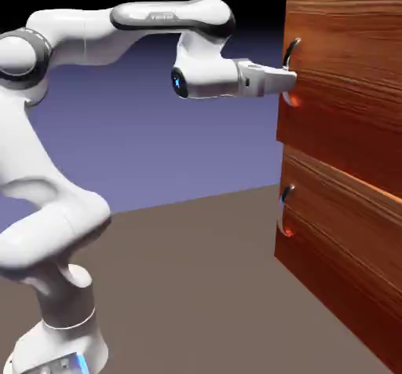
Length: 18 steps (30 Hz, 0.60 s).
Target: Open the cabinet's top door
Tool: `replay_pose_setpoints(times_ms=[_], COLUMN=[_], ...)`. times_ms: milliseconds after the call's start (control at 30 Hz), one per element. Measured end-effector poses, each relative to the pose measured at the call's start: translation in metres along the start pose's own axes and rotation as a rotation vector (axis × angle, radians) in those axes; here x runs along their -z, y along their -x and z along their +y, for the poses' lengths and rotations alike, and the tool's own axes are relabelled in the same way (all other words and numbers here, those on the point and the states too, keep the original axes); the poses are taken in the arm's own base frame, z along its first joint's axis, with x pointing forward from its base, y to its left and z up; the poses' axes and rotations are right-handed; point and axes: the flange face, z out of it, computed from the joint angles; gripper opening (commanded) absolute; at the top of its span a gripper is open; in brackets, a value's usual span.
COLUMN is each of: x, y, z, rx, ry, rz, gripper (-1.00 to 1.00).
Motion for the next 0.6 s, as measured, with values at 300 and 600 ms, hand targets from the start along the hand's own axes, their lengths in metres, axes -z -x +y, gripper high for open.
replay_pose_setpoints(times_ms=[300,600], x=[0.029,0.078], y=[-0.007,-0.022], z=[0.007,0.022], rx=[0.0,0.0], ry=[-0.044,-0.121], rz=[-0.043,-0.12], gripper=[-1.0,-1.0])
